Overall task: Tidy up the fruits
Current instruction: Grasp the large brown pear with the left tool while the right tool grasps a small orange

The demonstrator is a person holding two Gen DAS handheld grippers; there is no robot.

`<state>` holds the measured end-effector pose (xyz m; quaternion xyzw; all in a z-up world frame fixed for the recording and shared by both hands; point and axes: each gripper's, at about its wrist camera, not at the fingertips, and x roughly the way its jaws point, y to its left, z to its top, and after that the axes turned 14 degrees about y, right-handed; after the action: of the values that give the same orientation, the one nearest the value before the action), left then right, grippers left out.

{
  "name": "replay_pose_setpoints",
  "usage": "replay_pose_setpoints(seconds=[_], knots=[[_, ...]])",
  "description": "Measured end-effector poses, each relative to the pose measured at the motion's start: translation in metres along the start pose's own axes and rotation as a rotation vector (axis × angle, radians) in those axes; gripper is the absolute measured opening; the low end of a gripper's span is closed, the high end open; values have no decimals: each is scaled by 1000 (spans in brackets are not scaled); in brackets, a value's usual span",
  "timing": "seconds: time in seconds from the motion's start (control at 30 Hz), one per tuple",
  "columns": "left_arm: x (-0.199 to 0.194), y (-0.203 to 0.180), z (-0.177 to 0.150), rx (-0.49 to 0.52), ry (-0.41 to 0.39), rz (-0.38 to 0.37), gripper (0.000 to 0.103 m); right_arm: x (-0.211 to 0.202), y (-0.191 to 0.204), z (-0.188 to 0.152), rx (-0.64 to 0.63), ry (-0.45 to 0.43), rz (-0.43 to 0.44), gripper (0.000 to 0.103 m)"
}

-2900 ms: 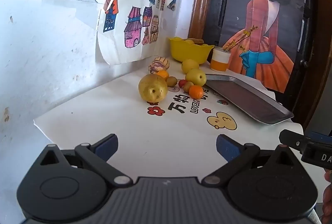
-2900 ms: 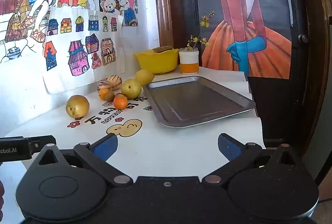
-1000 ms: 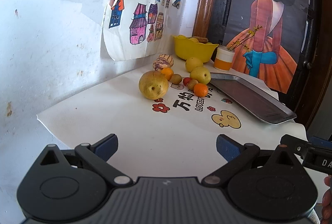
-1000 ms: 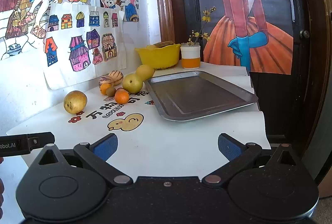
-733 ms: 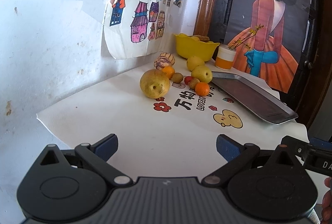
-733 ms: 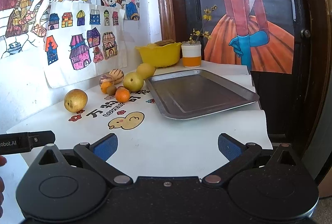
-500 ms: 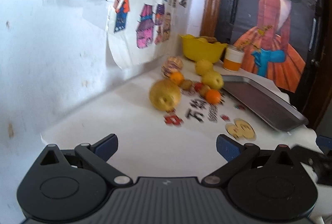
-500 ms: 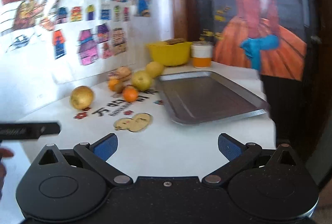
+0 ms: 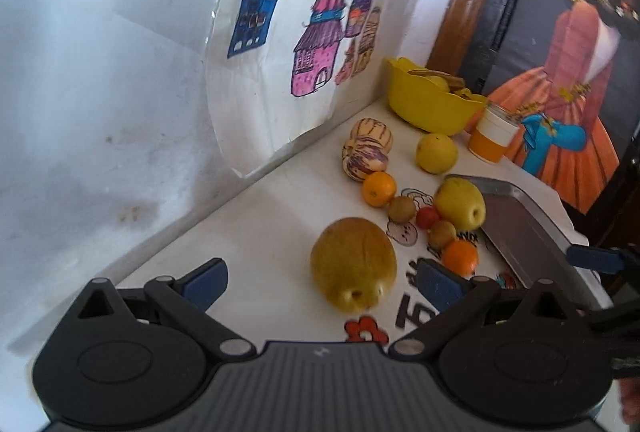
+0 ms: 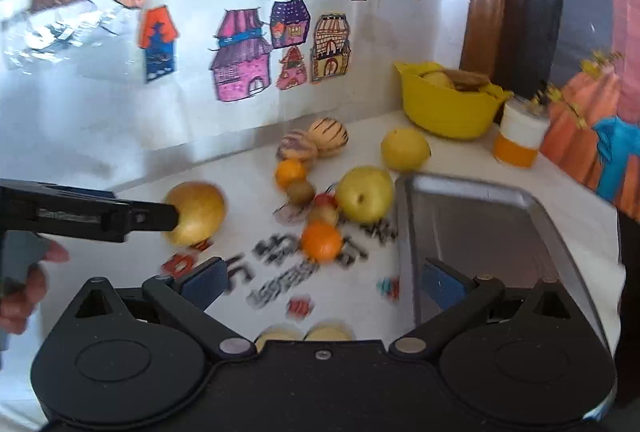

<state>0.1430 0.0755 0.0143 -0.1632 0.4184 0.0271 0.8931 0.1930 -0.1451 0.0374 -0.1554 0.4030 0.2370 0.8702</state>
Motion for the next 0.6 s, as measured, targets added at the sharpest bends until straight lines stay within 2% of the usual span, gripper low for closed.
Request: replay_pose_setpoints(seconds=[0.1, 0.33, 0.47, 0.53, 0.6], knots=[[15, -1, 8, 1, 21, -5, 102, 22, -4, 10, -15, -2, 15, 98], [33, -12, 14, 57, 32, -3, 90, 60, -8, 18, -28, 50, 53, 80], [37, -15, 14, 69, 30, -8, 79, 69, -8, 17, -15, 61, 88, 71], [37, -17, 13, 80, 23, 8, 72, 73, -8, 17, 0, 63, 98, 57], [39, -19, 12, 97, 27, 5, 62, 74, -9, 18, 15, 51, 109, 51]])
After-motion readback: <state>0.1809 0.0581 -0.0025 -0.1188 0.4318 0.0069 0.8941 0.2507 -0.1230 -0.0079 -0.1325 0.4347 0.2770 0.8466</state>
